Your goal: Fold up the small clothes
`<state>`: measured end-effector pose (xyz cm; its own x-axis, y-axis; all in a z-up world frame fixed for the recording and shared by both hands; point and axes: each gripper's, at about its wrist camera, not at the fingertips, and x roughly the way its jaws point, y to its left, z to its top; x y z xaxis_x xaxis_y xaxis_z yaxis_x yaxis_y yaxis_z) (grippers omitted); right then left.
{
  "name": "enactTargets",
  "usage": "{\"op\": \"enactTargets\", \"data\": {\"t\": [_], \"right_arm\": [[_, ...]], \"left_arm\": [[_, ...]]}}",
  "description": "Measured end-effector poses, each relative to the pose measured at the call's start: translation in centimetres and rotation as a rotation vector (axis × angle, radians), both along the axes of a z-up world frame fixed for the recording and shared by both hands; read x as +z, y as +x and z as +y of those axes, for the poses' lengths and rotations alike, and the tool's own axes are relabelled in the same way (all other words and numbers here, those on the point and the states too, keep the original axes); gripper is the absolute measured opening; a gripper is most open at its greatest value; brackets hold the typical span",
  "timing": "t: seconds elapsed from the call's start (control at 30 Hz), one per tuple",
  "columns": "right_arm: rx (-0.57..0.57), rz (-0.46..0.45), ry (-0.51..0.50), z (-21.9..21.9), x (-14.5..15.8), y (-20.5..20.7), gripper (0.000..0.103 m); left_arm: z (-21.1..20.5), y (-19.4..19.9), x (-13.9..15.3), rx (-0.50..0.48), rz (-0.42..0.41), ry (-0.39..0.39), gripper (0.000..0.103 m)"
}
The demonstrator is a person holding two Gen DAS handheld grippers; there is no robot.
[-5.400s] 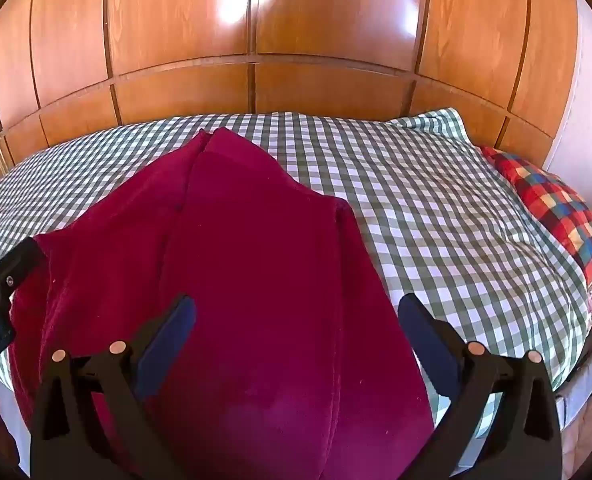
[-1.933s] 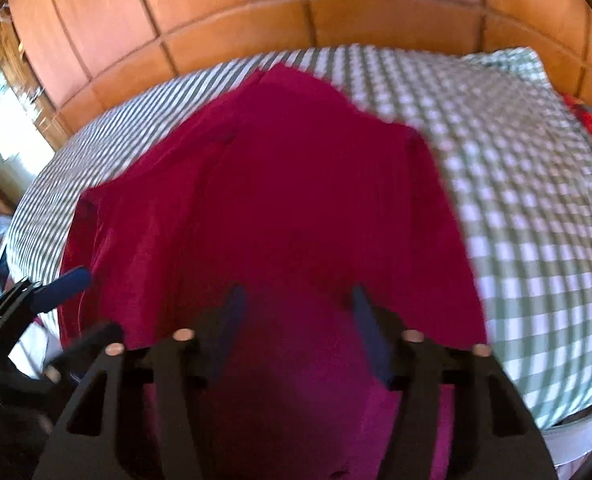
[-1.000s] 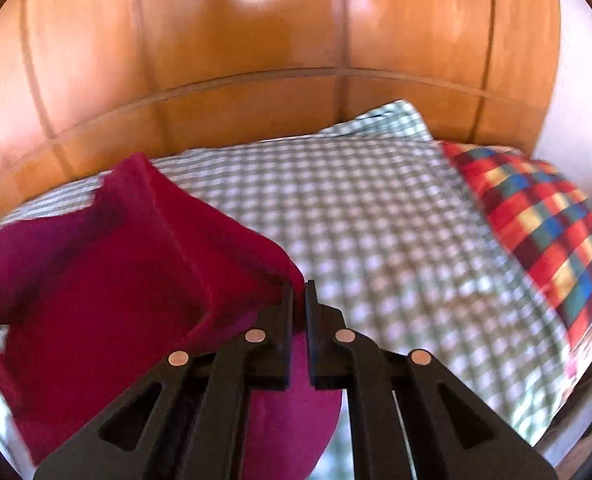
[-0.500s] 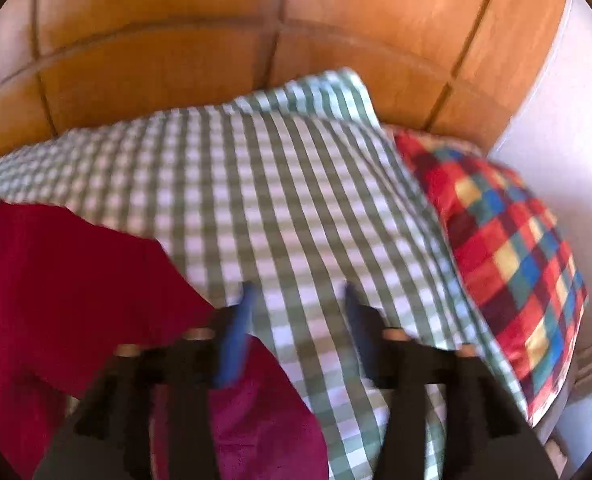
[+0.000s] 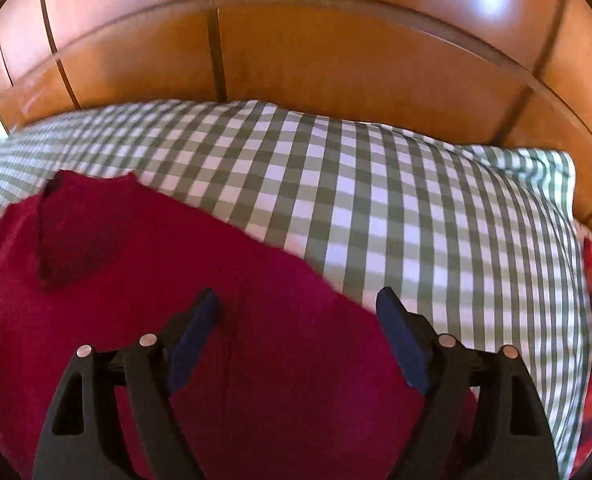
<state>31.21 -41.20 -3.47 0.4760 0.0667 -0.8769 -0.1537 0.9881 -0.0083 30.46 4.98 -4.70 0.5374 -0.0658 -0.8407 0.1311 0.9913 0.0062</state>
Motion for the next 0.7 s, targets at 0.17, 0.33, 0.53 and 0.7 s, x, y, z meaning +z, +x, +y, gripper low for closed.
{"op": "enactTargets", "data": {"t": [0.17,0.33,0.53,0.7], "right_arm": [[0.03,0.043,0.056,-1.3,-1.6,1.6,0.082],[0.096,0.039,0.101,-0.3,-1.6,0.6,0.03],[0.079,-0.078,0.004,0.4,0.0,0.0,0.013],[-0.011,-0.1,-0.079,-1.2,0.3,2.7,0.012]], "left_arm": [[-1.3,3.8,-2.2,-0.07,0.03,-0.019,0.062],[-1.5,4.4,-4.2,-0.062,0.022,-0.083,0.067],[-3.8,3.5,-3.2,-0.141,-0.058,-0.081,0.009],[-5.6,6.8,-1.9,-0.029,-0.093,-0.081,0.009]]}}
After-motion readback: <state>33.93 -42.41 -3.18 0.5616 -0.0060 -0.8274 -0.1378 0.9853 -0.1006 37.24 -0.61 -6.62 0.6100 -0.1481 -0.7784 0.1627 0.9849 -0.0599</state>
